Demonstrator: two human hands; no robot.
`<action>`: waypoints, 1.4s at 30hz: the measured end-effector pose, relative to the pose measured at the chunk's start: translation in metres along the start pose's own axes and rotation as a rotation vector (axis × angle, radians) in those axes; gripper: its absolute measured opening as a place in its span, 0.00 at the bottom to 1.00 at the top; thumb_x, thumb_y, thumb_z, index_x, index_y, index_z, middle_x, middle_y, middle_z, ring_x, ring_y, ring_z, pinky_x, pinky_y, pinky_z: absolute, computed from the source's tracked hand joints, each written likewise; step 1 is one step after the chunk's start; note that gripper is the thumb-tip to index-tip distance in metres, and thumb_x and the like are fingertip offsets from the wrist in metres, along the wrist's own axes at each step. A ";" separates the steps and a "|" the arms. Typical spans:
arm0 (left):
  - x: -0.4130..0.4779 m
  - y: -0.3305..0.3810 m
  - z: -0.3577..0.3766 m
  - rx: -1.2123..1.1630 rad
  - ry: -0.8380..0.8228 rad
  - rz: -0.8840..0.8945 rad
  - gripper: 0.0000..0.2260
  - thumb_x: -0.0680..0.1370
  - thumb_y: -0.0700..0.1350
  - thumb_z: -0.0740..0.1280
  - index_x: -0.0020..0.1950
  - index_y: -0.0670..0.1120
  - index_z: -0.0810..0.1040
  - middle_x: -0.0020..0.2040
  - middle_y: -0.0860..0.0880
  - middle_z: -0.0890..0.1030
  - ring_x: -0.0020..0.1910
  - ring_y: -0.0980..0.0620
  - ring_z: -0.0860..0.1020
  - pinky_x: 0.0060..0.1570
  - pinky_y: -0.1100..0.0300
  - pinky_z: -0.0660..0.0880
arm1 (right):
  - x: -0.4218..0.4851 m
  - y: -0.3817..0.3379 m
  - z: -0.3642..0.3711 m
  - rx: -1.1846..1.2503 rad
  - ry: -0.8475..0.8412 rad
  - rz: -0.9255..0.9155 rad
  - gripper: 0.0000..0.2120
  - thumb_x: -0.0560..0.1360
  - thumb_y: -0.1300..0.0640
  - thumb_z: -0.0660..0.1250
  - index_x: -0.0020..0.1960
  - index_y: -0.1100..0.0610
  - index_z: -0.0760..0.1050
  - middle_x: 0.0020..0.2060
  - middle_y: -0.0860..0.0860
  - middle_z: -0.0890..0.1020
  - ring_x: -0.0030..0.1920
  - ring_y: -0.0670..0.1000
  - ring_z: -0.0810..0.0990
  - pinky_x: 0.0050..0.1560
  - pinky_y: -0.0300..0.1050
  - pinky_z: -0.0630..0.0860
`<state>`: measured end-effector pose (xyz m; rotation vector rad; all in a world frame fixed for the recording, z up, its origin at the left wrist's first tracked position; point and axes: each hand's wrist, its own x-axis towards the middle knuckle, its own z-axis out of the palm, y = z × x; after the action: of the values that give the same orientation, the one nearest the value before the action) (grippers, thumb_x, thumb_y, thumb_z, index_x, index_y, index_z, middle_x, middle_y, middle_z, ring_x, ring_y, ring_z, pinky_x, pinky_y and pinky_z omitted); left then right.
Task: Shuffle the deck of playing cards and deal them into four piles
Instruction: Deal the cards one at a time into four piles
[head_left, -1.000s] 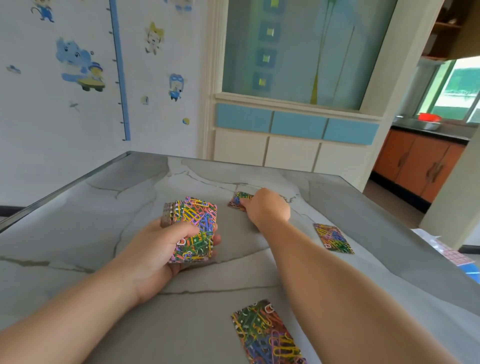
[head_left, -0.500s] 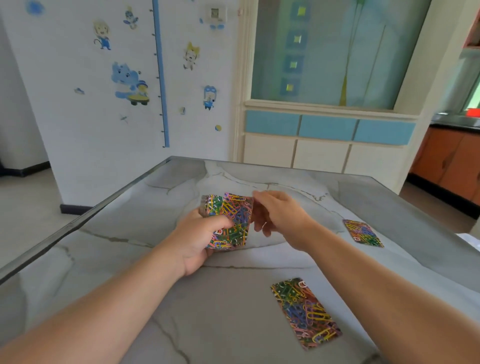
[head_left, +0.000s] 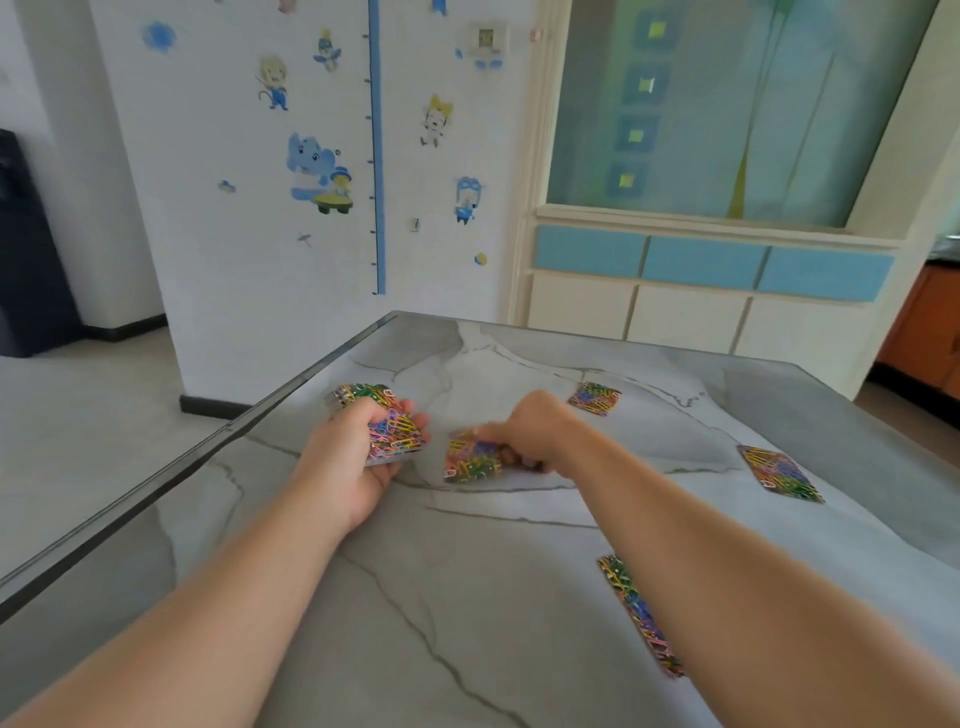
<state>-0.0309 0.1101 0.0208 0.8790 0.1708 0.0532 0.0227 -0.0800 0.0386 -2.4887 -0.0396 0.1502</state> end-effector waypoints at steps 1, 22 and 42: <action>0.002 0.000 -0.001 0.026 -0.001 0.004 0.11 0.77 0.34 0.55 0.54 0.38 0.75 0.50 0.39 0.82 0.42 0.44 0.84 0.41 0.51 0.83 | 0.004 -0.001 0.008 -0.233 0.039 -0.027 0.25 0.74 0.39 0.69 0.31 0.57 0.68 0.24 0.51 0.73 0.28 0.52 0.72 0.27 0.41 0.67; -0.048 -0.067 0.075 0.407 -0.451 -0.025 0.07 0.73 0.33 0.69 0.47 0.40 0.85 0.45 0.40 0.86 0.40 0.46 0.85 0.37 0.56 0.81 | -0.103 0.066 -0.052 0.447 0.161 -0.252 0.14 0.79 0.51 0.67 0.37 0.57 0.77 0.24 0.46 0.81 0.22 0.43 0.75 0.24 0.36 0.71; -0.041 -0.096 0.112 0.379 -0.507 -0.109 0.10 0.76 0.32 0.63 0.54 0.36 0.81 0.48 0.37 0.84 0.45 0.41 0.85 0.41 0.48 0.82 | -0.139 0.131 -0.072 0.287 0.241 -0.020 0.26 0.71 0.34 0.67 0.39 0.58 0.74 0.23 0.48 0.78 0.20 0.47 0.70 0.21 0.34 0.63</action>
<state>-0.0543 -0.0412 0.0218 1.2297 -0.2542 -0.3115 -0.1076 -0.2361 0.0299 -2.2024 0.0542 -0.1446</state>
